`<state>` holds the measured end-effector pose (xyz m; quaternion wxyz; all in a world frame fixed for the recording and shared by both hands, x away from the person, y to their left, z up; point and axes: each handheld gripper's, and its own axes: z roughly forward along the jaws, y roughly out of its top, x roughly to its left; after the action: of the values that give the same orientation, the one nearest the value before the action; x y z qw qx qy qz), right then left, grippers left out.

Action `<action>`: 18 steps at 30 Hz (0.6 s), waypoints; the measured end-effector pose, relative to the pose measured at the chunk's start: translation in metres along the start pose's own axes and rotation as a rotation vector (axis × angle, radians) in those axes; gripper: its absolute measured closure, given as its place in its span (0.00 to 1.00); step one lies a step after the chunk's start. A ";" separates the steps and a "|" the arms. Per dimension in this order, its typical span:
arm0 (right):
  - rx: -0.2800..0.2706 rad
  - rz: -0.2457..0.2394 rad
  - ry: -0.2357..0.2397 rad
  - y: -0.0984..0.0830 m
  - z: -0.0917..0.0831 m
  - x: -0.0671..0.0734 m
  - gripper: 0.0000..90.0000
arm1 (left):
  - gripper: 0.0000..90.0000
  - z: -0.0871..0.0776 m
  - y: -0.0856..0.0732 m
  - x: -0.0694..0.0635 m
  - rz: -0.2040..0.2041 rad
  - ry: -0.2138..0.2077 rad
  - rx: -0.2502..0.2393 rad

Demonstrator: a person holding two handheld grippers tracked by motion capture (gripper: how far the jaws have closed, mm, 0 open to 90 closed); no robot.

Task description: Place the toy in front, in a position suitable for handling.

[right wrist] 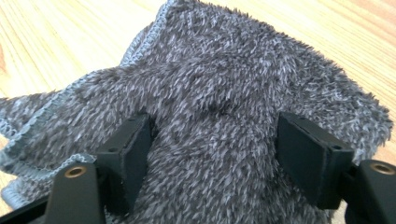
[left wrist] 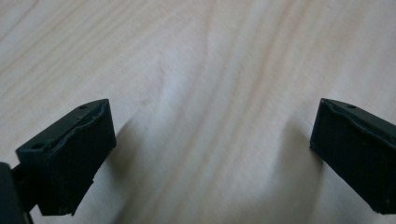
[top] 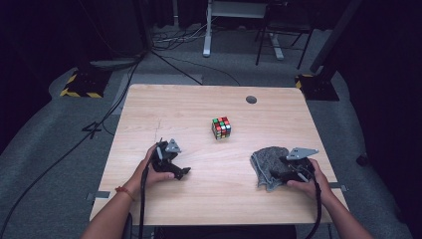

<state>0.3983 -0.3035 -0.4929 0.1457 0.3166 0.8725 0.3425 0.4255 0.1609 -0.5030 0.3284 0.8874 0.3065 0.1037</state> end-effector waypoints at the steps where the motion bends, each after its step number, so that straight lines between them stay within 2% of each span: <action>1: 0.006 0.000 -0.001 0.001 0.000 0.000 0.31 | 0.01 0.003 0.004 0.002 0.003 -0.003 -0.003; 4: 0.031 0.000 0.007 0.004 0.001 0.000 0.31 | 0.00 0.013 0.015 0.007 0.037 -0.037 -0.002; 7: 0.037 0.001 0.016 0.005 0.002 -0.002 0.31 | 0.01 0.021 0.024 0.010 0.053 -0.053 -0.005; 8: 0.037 0.001 0.017 0.005 0.001 -0.002 0.31 | 0.01 0.023 0.028 0.011 0.052 -0.046 -0.005; 10: 0.025 0.004 0.019 0.003 0.001 -0.002 0.30 | 0.04 0.027 0.034 0.012 0.059 -0.053 -0.016; 12: -0.005 0.010 0.013 -0.001 0.001 -0.001 0.30 | 0.14 0.030 0.040 0.013 0.070 -0.069 -0.019; 13: -0.005 0.010 0.013 -0.001 0.001 -0.001 0.30 | 0.14 0.032 0.043 0.013 0.076 -0.071 -0.019; 14: -0.029 0.018 0.012 -0.004 0.001 -0.001 0.30 | 0.20 0.035 0.049 0.012 0.091 -0.064 -0.019; 15: -0.035 0.020 0.011 -0.005 0.001 -0.001 0.30 | 0.17 0.037 0.053 0.012 0.090 -0.069 -0.012; 18: -0.043 0.025 0.008 -0.007 0.000 0.000 0.30 | 0.20 0.041 0.060 0.011 0.093 -0.083 -0.020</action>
<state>0.3958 -0.3073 -0.4978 0.1450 0.3228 0.8615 0.3641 0.4784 0.1107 -0.4955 0.3443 0.9010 0.2498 0.0851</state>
